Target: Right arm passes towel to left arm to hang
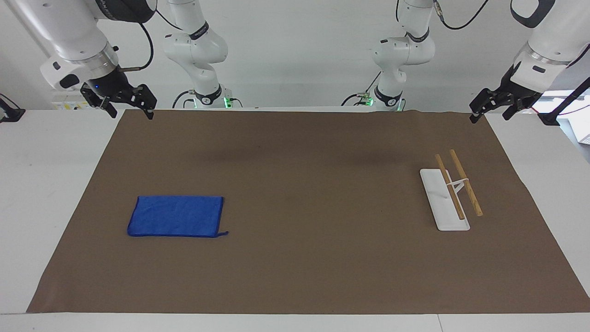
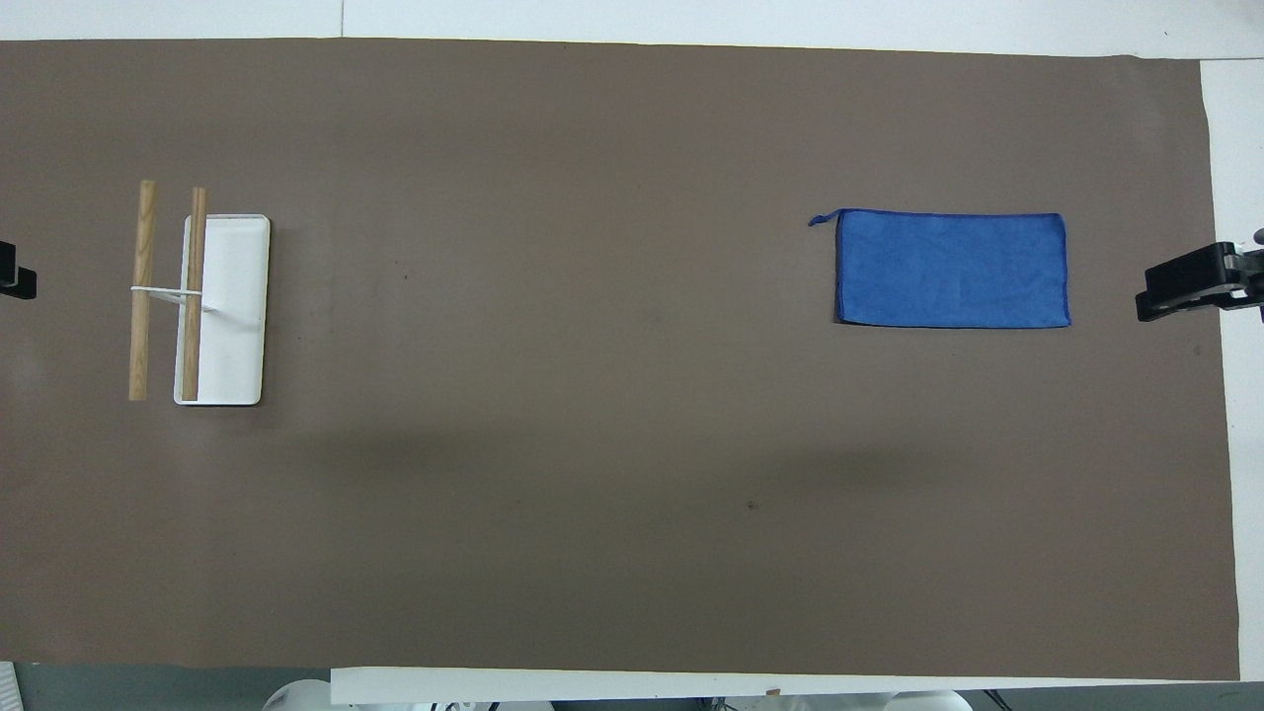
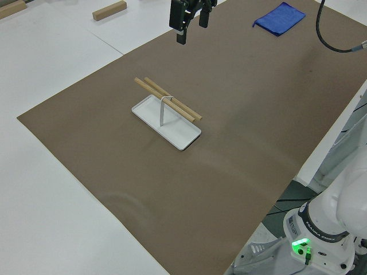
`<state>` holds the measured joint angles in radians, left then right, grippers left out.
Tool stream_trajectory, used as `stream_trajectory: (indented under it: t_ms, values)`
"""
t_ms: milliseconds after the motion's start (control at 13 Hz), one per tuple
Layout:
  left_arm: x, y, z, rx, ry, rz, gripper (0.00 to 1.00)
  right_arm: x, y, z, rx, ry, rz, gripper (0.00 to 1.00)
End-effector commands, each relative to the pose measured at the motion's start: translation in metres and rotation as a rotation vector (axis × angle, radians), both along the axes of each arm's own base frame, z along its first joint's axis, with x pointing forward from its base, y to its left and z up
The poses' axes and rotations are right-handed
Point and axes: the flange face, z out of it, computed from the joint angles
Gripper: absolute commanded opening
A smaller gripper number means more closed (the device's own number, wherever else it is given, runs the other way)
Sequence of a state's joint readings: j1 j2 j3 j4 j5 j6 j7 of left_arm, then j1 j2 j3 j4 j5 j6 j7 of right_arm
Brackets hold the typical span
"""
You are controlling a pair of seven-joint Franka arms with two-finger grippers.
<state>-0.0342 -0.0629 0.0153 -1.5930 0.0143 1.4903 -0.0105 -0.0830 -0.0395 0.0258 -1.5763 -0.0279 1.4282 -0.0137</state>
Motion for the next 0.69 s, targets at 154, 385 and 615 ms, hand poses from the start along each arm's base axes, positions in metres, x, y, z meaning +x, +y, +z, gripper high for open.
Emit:
stream_trajectory:
  t_ms: [154,385,615]
  values:
    - [-0.009,0.002,0.001,0.015,0.007,0.012,1.00,-0.002,-0.002,0.001,0.000,0.010,0.008,1.00]
    - [-0.009,0.001,0.001,0.015,0.007,0.011,1.00,-0.004,-0.001,-0.002,0.001,0.019,0.012,1.00]
    - [-0.009,0.001,0.001,0.015,0.007,0.011,1.00,-0.006,-0.001,-0.013,0.005,0.009,0.045,1.00]
